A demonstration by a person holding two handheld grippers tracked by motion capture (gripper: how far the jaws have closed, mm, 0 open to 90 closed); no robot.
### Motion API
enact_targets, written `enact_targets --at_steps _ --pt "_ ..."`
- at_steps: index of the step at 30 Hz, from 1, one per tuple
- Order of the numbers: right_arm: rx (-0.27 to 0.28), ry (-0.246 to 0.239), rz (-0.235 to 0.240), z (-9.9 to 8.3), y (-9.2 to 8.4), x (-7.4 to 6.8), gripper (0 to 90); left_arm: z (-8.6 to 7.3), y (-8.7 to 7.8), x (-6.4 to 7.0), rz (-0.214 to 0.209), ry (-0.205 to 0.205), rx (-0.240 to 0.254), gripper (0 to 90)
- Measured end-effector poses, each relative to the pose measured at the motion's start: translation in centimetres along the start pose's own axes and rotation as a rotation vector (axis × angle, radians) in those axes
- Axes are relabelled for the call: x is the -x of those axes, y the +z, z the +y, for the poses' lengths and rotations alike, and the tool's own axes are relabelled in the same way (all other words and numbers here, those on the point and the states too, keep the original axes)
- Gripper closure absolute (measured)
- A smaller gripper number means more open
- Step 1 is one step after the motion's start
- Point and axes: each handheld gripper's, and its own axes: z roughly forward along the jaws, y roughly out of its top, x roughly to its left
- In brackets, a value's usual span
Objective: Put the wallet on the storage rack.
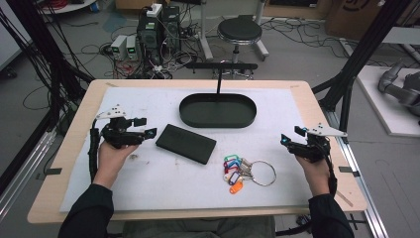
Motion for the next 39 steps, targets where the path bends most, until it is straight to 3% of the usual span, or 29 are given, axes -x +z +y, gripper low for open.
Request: enact_targets --at_steps 6,12,17,24,27,30,37,39 --pt "0.007 0.0 -0.012 0.0 0.0 0.2 34.6 0.0 0.2 -0.2 0.001 -0.024 -0.007 28.4" --pt "0.007 -0.017 -0.012 0.0 0.0 0.2 34.8 0.1 0.9 -0.1 0.014 -0.002 -0.028 28.4" --pt "0.008 -0.021 -0.02 0.0 -0.1 0.5 35.0 0.3 1.4 -0.1 0.023 0.015 -0.01 28.4" --pt "0.008 -0.027 -0.025 0.0 -0.5 0.2 35.5 -0.3 2.9 -1.0 0.016 -0.028 -0.056 30.3" --pt "0.006 -0.033 -0.025 0.1 -0.4 0.1 35.6 -0.4 3.3 -1.4 0.026 -0.034 -0.068 32.6" --pt "0.004 -0.035 -0.024 0.2 -0.2 -0.1 36.0 -0.5 4.0 -2.2 0.03 -0.069 -0.078 35.3" --pt "0.006 -0.049 -0.022 0.3 0.3 -0.1 38.0 -0.5 5.3 -2.9 0.052 -0.085 -0.115 38.9" --pt "0.007 -0.043 -0.024 0.4 0.5 0.1 38.6 -0.8 5.8 -3.4 0.057 -0.112 -0.119 42.6"
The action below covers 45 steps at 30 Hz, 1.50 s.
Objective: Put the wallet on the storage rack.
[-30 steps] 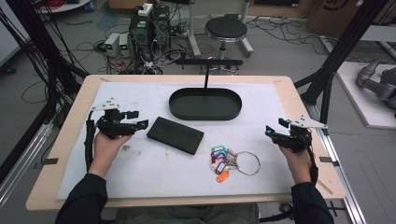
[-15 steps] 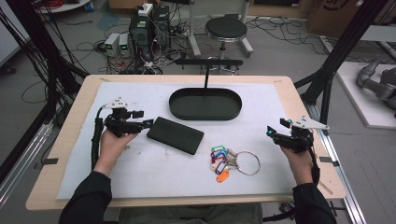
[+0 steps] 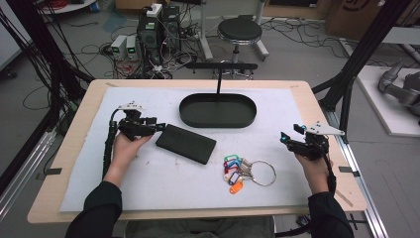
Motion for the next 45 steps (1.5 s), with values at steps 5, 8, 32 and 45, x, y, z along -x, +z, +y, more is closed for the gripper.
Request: enact_targets --at_steps 5,8,32,45 --pt "0.005 0.014 -0.006 0.0 0.5 0.4 39.4 -0.5 1.0 -0.8 0.001 -0.071 -0.019 49.8" --pt "0.003 0.018 -0.004 0.0 0.6 0.5 39.4 -0.6 1.2 -1.0 0.001 -0.083 -0.03 53.3" --pt "-0.005 -0.003 0.008 0.1 0.8 0.1 39.5 -0.7 2.6 -1.4 -0.072 -0.166 -0.116 80.0" --pt "-0.005 -0.026 0.022 0.3 0.8 -0.4 39.5 -0.2 1.5 -0.5 -0.093 -0.06 -0.046 86.2"
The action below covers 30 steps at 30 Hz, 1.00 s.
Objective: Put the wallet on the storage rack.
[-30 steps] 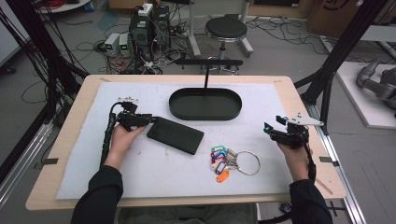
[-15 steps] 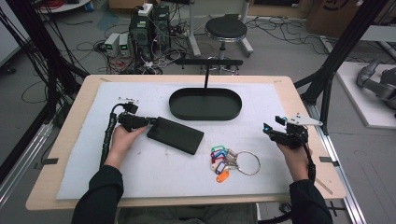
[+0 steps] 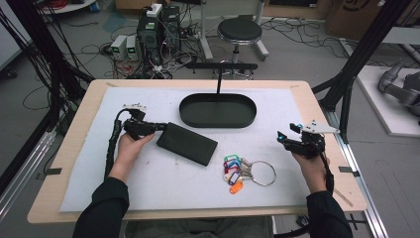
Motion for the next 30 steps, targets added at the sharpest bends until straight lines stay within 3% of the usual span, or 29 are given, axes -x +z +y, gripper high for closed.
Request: enact_targets --at_steps 8,9,10,11,13,15,17,23,28,30 --pt "-0.004 -0.012 0.024 0.3 0.3 -0.6 39.5 0.6 -1.2 1.1 -0.018 0.069 0.048 86.7" --pt "0.001 -0.002 0.043 0.5 0.4 -0.9 39.3 0.6 -1.4 1.3 -0.024 0.084 0.056 86.7" --pt "0.004 -0.006 0.051 0.6 0.5 -1.0 39.0 0.8 -1.8 1.8 -0.032 0.116 0.076 86.8" --pt "0.008 -0.003 0.06 0.8 0.6 -1.2 38.8 0.8 -1.8 1.8 -0.032 0.116 0.076 86.8" --pt "0.014 -0.002 0.085 1.1 0.8 -1.7 38.5 1.1 -2.5 2.7 -0.031 0.174 0.089 86.9" --pt "0.011 -0.012 0.111 1.4 1.2 -2.3 38.0 1.1 -2.6 3.0 -0.032 0.191 0.094 86.9" --pt "0.007 -0.019 0.136 1.6 1.6 -2.9 37.6 1.1 -3.2 3.8 -0.031 0.246 0.114 87.0" --pt "-0.004 -0.046 0.193 2.2 2.5 -4.4 37.3 0.6 -4.1 4.8 -0.039 0.32 0.155 87.1" --pt "0.006 -0.049 0.279 3.1 3.4 -5.7 35.5 0.1 -5.1 5.6 -0.052 0.423 0.186 87.2" --pt "0.004 -0.048 0.292 3.2 3.5 -5.8 34.9 -0.1 -5.5 5.9 -0.054 0.452 0.189 87.2"
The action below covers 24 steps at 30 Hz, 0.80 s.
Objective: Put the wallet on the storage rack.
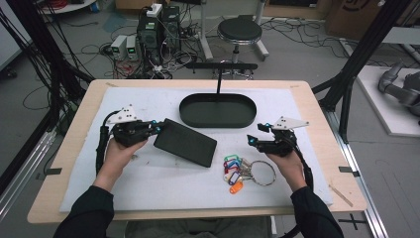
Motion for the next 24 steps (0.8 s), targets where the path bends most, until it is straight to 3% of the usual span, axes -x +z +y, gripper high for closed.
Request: enact_targets --at_steps 2,4,9,16,21,22,24 --pt "0.006 -0.004 0.054 0.5 0.7 -0.4 33.6 0.0 -0.4 0.3 -0.006 0.032 0.009 87.3" --pt "0.008 -0.002 0.068 0.6 0.9 -0.6 33.3 -0.1 -0.7 0.6 -0.018 0.055 0.021 87.3" --pt "-0.014 -0.038 0.163 1.9 3.2 -1.7 31.6 -0.3 -1.5 1.0 -0.047 0.098 0.037 87.3" --pt "-0.054 -0.051 0.241 2.4 5.6 -2.5 31.6 -0.7 -2.2 1.3 -0.088 0.138 0.057 87.3" --pt "-0.079 -0.041 0.302 2.6 7.2 -2.6 31.6 -0.7 -2.5 1.5 -0.116 0.164 0.078 87.3" --pt "-0.079 -0.023 0.34 2.5 7.9 -2.6 31.9 -0.7 -2.6 1.5 -0.124 0.174 0.081 87.3" --pt "-0.098 -0.006 0.367 2.4 8.7 -2.6 32.0 -0.7 -2.7 1.6 -0.125 0.177 0.081 87.3"
